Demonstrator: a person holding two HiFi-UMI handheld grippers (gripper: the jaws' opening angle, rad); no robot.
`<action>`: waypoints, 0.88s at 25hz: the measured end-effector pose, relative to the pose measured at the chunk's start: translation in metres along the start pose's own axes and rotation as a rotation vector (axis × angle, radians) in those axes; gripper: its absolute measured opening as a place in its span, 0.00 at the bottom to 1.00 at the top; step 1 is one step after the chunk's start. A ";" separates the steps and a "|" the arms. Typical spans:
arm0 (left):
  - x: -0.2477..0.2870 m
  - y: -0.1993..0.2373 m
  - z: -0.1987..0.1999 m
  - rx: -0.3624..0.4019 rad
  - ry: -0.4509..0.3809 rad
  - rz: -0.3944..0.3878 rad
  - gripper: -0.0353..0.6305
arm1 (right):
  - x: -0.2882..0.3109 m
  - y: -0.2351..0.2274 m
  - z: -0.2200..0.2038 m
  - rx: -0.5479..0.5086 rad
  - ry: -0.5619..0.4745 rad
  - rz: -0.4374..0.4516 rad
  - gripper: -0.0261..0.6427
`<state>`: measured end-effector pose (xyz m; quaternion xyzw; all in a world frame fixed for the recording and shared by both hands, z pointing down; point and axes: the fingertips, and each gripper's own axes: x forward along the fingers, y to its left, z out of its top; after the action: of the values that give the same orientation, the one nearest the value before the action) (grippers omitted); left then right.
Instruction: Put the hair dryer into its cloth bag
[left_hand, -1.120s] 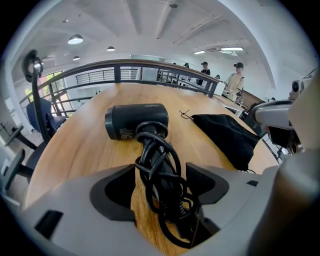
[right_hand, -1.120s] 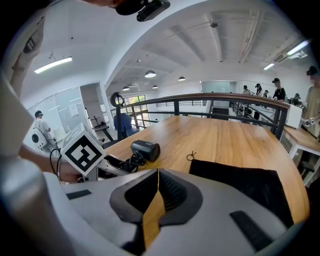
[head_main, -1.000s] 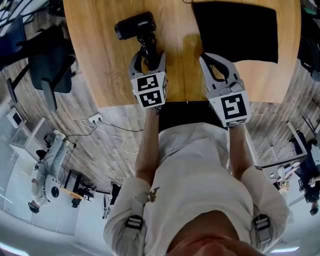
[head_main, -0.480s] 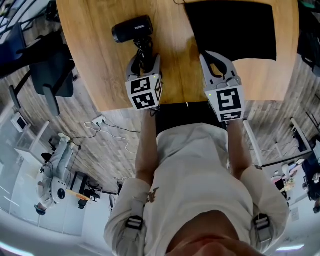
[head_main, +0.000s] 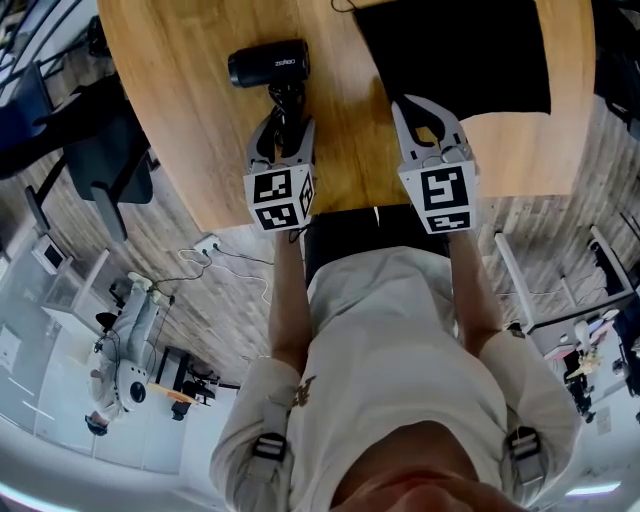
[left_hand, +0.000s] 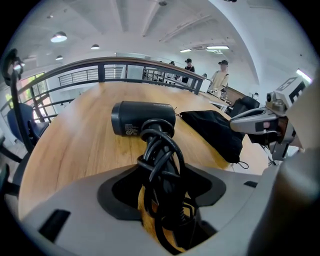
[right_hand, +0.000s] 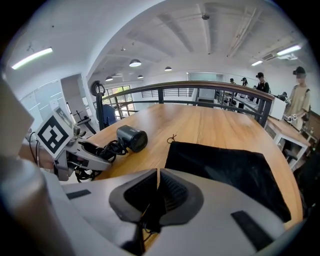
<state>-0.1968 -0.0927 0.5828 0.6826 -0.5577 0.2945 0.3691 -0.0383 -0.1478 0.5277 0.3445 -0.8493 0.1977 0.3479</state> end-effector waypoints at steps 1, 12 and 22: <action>0.000 -0.001 0.000 0.012 0.000 -0.009 0.45 | 0.001 -0.001 -0.002 0.004 0.007 -0.004 0.07; -0.002 -0.011 0.003 0.121 0.012 -0.079 0.45 | 0.022 -0.008 -0.020 -0.020 0.095 -0.014 0.18; -0.001 -0.024 -0.003 0.153 0.020 -0.110 0.45 | 0.041 -0.008 -0.035 -0.060 0.161 -0.025 0.21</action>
<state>-0.1733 -0.0869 0.5795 0.7356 -0.4915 0.3220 0.3371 -0.0376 -0.1512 0.5821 0.3274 -0.8196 0.1950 0.4278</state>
